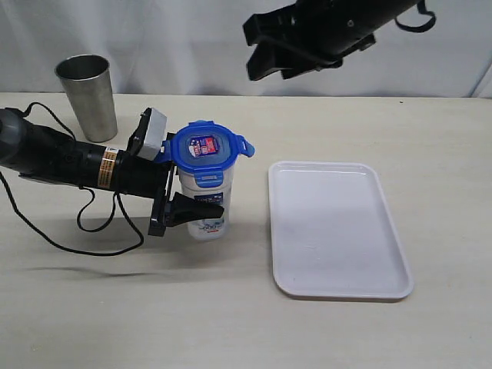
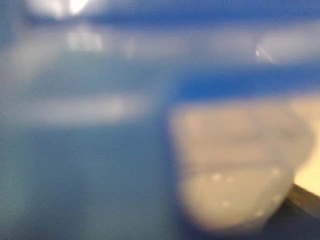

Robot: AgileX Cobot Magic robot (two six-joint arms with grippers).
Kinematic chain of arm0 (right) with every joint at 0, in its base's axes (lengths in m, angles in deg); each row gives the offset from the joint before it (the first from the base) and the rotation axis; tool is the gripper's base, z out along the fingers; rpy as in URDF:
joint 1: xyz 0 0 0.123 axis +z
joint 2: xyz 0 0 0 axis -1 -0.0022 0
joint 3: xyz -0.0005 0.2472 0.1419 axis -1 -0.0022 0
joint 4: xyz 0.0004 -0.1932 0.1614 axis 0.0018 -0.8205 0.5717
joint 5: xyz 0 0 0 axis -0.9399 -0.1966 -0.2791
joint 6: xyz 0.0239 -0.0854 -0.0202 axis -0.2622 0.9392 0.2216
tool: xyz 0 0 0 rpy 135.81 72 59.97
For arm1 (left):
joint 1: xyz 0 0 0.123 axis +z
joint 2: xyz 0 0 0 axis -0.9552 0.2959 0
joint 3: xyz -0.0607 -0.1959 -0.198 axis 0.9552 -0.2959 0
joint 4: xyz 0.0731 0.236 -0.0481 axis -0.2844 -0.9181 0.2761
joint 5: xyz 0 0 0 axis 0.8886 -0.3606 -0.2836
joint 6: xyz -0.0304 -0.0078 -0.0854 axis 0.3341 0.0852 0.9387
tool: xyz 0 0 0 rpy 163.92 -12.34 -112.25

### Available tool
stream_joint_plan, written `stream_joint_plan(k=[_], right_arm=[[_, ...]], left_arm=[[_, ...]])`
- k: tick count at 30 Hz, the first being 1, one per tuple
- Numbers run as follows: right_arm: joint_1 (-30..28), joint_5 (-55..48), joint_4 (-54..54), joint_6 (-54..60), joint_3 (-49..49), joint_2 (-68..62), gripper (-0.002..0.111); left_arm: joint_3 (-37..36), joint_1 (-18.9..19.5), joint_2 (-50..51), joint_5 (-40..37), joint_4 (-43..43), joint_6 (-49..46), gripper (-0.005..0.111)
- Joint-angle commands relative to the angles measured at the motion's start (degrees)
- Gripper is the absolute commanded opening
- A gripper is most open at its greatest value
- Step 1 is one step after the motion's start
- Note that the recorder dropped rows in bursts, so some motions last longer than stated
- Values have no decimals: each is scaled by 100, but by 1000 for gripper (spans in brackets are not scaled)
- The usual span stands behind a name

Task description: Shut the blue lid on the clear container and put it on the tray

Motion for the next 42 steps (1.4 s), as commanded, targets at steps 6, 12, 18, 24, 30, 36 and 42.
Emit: stream_joint_plan(k=[6, 12, 18, 24, 30, 36, 42], right_arm=[[104, -938, 488, 94, 22, -624, 51], [104, -869, 605, 142, 22, -844, 51], [104, -758, 642, 395, 22, -951, 47], [104, -668, 666, 442, 22, -1137, 46], [104, -541, 1042, 733, 22, -1235, 46], [104, -676, 1291, 842, 22, -1348, 46], [104, -838, 1463, 995, 22, -1770, 29]], left_arm=[[0, 8, -66, 23, 35, -33, 0], [0, 8, -66, 23, 35, -33, 0], [0, 8, -66, 23, 35, -33, 0], [0, 8, -66, 23, 35, -33, 0], [0, 8, -66, 23, 35, -33, 0], [0, 8, -66, 23, 35, -33, 0], [0, 8, -66, 23, 35, -33, 0]])
